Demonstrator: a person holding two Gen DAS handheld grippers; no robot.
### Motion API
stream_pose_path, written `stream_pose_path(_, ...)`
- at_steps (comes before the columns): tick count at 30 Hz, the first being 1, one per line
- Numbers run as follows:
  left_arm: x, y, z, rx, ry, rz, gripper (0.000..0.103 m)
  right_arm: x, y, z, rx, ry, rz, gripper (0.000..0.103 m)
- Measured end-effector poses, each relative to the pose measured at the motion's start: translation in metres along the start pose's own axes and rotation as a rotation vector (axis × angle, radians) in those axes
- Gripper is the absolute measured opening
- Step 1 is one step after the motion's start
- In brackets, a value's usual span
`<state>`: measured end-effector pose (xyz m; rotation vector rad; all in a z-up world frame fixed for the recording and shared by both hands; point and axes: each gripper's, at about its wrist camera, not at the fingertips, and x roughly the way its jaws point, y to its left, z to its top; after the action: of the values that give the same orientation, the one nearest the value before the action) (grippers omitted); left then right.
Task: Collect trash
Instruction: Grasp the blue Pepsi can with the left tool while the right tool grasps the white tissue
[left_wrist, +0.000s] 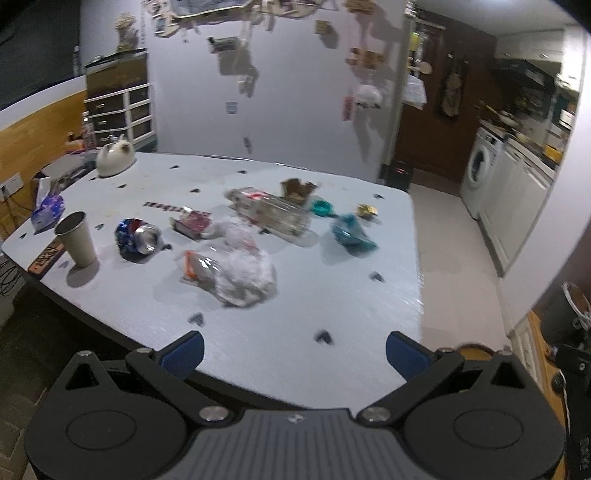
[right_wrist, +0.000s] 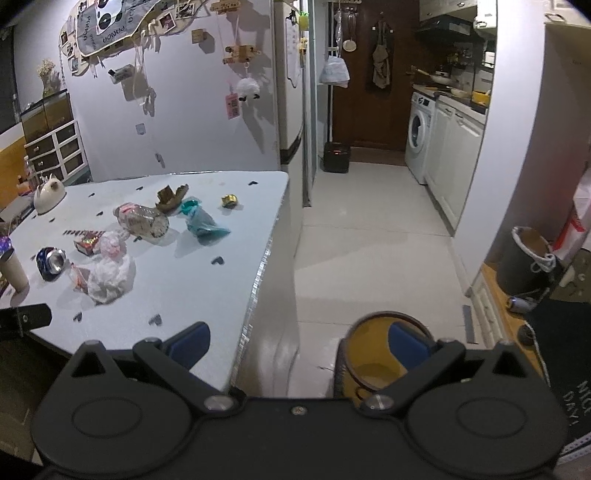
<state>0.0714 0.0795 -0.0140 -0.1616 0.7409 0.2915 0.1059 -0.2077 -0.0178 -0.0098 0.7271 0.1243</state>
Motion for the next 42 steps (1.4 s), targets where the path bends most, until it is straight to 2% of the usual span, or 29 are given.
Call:
stream_pose_path(6, 0.043, 0.054, 0.043, -0.026, -0.007, 0.033, 0.103, 0.044, 0.046, 0.033, -0.004, -0.004, 0.030, 0.103)
stream_pose_path(18, 0.135, 0.175, 0.134, -0.026, -0.024, 0.084, 0.103, 0.143, 0.172, 0.109, 0.063, -0.039, 0.080, 0.103)
stream_pose_path(22, 0.169, 0.208, 0.152, -0.015, -0.031, 0.089, 0.103, 0.177, 0.214, 0.130, 0.040, -0.048, 0.121, 0.103)
stream_pose_path(28, 0.226, 0.246, 0.169, 0.050, 0.035, 0.072, 0.103, 0.232, 0.266, 0.139, -0.028, -0.033, 0.198, 0.103)
stream_pose_path(33, 0.275, 0.272, 0.173, 0.172, 0.106, 0.024, 0.103, 0.276, 0.298, 0.124, -0.103, 0.069, 0.225, 0.103)
stream_pose_path(38, 0.313, 0.287, 0.171, 0.337, 0.185, -0.011, 0.103, 0.303, 0.313, 0.103, -0.116, 0.204, 0.302, 0.103)
stream_pose_path(42, 0.335, 0.298, 0.173, 0.403, 0.249, -0.041, 0.103, 0.318, 0.322, 0.092, -0.125, 0.314, 0.343, 0.103)
